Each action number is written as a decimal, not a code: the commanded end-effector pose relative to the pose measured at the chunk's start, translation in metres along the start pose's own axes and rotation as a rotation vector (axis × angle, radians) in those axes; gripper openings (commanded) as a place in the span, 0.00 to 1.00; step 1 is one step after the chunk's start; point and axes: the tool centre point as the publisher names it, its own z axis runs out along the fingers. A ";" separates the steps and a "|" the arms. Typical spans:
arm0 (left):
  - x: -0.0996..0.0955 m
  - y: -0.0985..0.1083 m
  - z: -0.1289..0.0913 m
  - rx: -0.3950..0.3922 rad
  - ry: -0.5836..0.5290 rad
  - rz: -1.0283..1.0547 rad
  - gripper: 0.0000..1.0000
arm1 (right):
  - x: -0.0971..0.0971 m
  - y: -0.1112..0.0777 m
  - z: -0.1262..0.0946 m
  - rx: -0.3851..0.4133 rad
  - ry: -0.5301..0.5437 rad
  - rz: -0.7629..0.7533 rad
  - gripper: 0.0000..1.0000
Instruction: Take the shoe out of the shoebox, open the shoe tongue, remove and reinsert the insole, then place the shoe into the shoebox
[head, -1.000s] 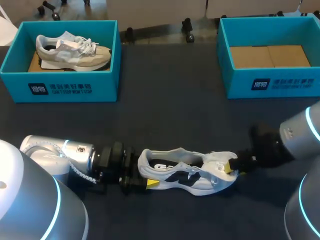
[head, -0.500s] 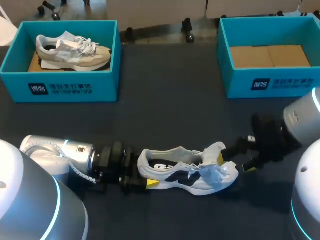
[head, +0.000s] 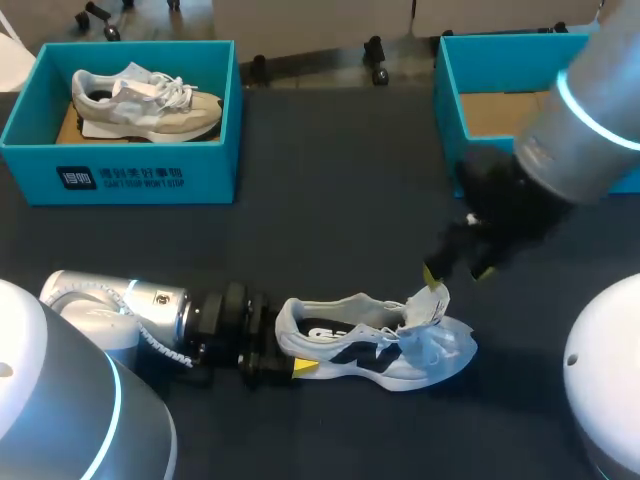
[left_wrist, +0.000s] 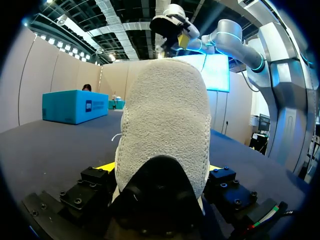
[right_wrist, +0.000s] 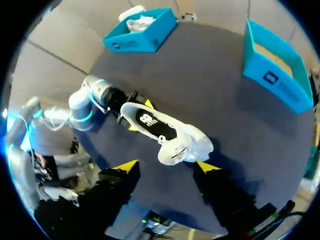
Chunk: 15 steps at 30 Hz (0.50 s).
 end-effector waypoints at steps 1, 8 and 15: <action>0.000 0.002 0.001 -0.001 0.000 -0.001 0.00 | 0.011 0.026 0.010 0.273 -0.267 -0.262 0.00; 0.000 0.002 0.001 -0.001 0.000 -0.001 0.00 | 0.004 0.042 0.027 0.237 -0.211 -0.551 0.00; 0.000 0.002 0.001 -0.001 0.000 -0.001 0.00 | -0.010 0.038 0.032 0.136 -0.108 -0.660 0.00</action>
